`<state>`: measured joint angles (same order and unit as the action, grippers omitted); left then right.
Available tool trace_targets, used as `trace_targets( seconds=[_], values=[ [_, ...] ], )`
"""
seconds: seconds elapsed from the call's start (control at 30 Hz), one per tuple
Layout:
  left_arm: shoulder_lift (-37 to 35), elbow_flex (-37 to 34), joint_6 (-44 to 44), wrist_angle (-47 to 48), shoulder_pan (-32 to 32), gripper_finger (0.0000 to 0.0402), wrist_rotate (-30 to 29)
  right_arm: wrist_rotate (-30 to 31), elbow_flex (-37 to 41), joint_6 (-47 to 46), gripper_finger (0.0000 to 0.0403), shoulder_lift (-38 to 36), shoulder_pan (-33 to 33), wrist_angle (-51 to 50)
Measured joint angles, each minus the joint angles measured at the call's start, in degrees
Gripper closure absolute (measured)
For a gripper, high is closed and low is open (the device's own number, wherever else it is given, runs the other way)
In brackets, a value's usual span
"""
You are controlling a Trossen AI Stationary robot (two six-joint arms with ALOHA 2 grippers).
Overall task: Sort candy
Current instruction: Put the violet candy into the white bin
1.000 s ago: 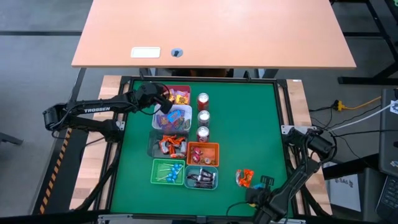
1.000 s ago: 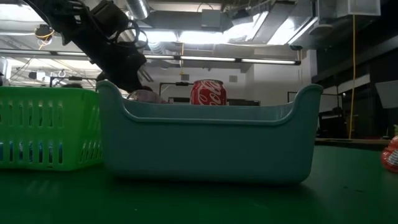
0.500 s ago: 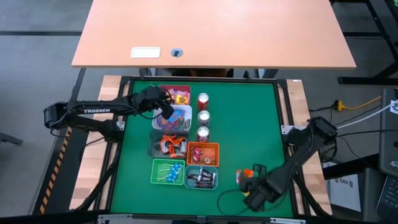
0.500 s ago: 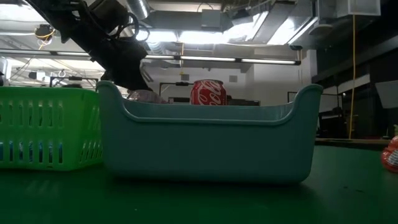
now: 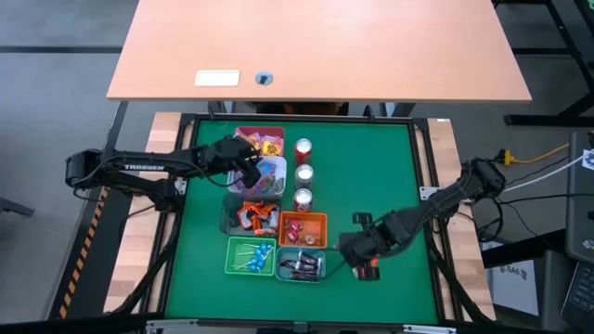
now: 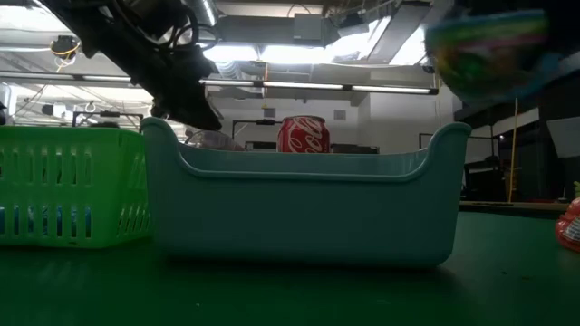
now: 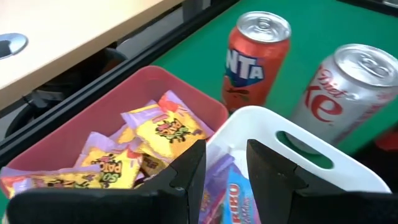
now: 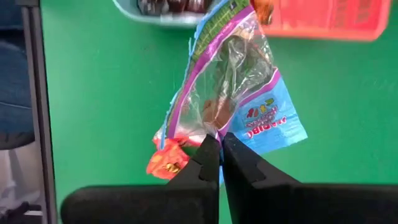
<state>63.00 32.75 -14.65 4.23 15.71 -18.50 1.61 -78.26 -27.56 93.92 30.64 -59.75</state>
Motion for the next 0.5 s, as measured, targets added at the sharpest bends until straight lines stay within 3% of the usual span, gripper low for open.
trace_targets(
  seconds=[0.27,0.5],
  values=[
    [0.00,0.00,-0.18,-1.55,-3.15,0.0295,-0.02,4.38,-5.06,17.07,0.0400,-0.14,-4.80,2.69],
    [-0.01,0.00,-0.25,-2.23,-6.84,0.0295,-0.04,8.34,-6.16,32.89,0.0400,-0.12,-11.02,16.08]
  ],
)
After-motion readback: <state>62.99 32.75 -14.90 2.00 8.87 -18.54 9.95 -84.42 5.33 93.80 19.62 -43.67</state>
